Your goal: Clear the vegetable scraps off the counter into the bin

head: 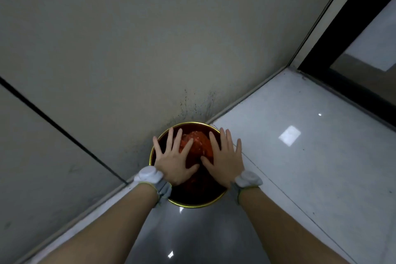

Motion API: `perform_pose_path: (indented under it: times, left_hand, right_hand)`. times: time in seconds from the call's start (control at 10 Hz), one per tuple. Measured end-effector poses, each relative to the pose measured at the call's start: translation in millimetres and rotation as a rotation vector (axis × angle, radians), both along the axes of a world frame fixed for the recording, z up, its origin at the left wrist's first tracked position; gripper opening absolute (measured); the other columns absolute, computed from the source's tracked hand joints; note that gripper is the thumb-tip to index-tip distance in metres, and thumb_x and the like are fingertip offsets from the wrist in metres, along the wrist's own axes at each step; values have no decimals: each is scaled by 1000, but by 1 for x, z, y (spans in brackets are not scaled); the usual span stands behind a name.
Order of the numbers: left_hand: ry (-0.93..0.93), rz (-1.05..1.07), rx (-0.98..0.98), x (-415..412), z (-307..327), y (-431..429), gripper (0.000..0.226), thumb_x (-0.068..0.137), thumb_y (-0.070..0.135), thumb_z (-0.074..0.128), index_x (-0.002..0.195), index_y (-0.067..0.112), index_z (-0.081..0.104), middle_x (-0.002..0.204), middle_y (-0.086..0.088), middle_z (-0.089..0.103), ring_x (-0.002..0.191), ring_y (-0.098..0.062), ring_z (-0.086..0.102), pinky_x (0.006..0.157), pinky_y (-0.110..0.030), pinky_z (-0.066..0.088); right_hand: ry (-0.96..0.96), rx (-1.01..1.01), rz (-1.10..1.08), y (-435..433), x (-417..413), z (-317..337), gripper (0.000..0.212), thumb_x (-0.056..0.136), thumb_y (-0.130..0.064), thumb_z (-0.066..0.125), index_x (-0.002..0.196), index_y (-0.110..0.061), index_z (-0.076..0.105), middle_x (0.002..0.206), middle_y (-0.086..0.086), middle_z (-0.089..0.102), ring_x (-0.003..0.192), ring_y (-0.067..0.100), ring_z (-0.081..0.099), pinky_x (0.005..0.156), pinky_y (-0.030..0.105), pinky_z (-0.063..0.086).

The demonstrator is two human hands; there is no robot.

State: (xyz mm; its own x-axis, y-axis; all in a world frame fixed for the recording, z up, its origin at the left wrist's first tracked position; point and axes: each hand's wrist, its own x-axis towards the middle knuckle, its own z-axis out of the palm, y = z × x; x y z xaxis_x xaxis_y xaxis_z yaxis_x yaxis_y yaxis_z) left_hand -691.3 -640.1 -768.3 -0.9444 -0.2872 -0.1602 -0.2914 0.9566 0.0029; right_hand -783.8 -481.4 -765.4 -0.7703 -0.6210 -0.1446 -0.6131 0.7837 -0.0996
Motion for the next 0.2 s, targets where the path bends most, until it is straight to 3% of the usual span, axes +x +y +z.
perform_pose_path:
  times: [0.1,0.2]
  left_hand:
    - [-100,-6,42,15,35,1,84,77,75,22,152,37,28,166,-4,3,151,-28,-11,109,-73,-4]
    - [-117,68,147,40,98,10,80,82,74,27,152,37,27,166,-3,0,150,-29,-16,108,-73,-8]
  right_hand:
    - [-169,25,-86,-1,3,43,78,97,-63,31,158,-27,-2,167,11,-4,153,33,-9,116,66,-3]
    - [-203,-39,-150,12,23,116,73,100,-57,30,158,-29,-5,167,9,-6,153,30,-11,119,62,-3]
